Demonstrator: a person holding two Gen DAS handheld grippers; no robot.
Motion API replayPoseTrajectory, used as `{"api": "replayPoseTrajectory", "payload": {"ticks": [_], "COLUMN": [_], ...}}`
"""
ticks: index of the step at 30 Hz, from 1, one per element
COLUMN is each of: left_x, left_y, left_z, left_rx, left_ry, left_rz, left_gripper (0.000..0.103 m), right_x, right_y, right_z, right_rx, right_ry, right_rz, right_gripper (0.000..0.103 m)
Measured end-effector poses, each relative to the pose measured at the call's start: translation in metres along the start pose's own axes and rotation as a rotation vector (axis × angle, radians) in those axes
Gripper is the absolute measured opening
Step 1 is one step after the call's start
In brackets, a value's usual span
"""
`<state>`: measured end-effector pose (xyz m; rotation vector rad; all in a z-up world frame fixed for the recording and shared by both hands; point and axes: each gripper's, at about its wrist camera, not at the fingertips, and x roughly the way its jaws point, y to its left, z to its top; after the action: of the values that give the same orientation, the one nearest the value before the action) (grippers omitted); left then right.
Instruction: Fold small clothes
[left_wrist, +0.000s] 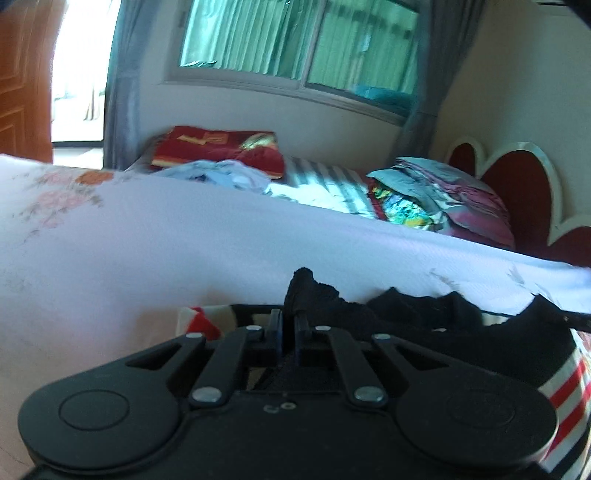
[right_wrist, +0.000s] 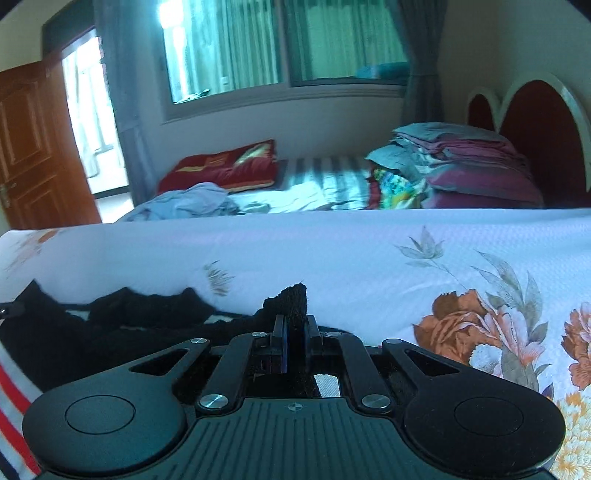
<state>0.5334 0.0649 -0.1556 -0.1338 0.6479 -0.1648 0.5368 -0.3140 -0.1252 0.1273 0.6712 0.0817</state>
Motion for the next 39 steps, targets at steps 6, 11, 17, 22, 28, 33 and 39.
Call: {"api": "replayPoseTrajectory", "payload": {"ticks": [6,11,17,22,28,33,39], "left_x": [0.018,0.009,-0.004,-0.019,-0.031,-0.025,-0.015], "left_y": [0.004,0.0,-0.003,-0.014,-0.048,-0.077,-0.075], "left_z": [-0.013,-0.012,-0.011,-0.007,-0.005,-0.017,-0.047], "left_rx": [0.025,0.064,0.084,0.106,0.174,0.199,0.253], "left_ry": [0.072,0.059,0.04,0.027,0.038,0.084,0.141], "left_rz": [0.06,0.054,0.053,0.046,-0.035,-0.094,-0.05], "left_gripper": [0.009,0.032,0.055,0.056,0.059,0.059,0.06], "right_x": [0.031,0.017,-0.011,-0.022,-0.017,-0.014,-0.007], "right_y": [-0.009,-0.012,-0.002,0.02,0.051,0.082,0.096], "right_z": [-0.017,-0.014,-0.006,-0.009,-0.018,-0.023,-0.047], "right_rx": [0.013,0.027,0.034,0.005,-0.016,-0.039,-0.126], "right_ry": [0.115,0.096,0.036,0.043,0.079,0.098,0.151], "right_rz": [-0.041,-0.024,-0.027,0.018,0.096,0.144,0.113], "right_gripper": [0.008,0.016,0.046,0.046,0.046,0.046,0.046]}}
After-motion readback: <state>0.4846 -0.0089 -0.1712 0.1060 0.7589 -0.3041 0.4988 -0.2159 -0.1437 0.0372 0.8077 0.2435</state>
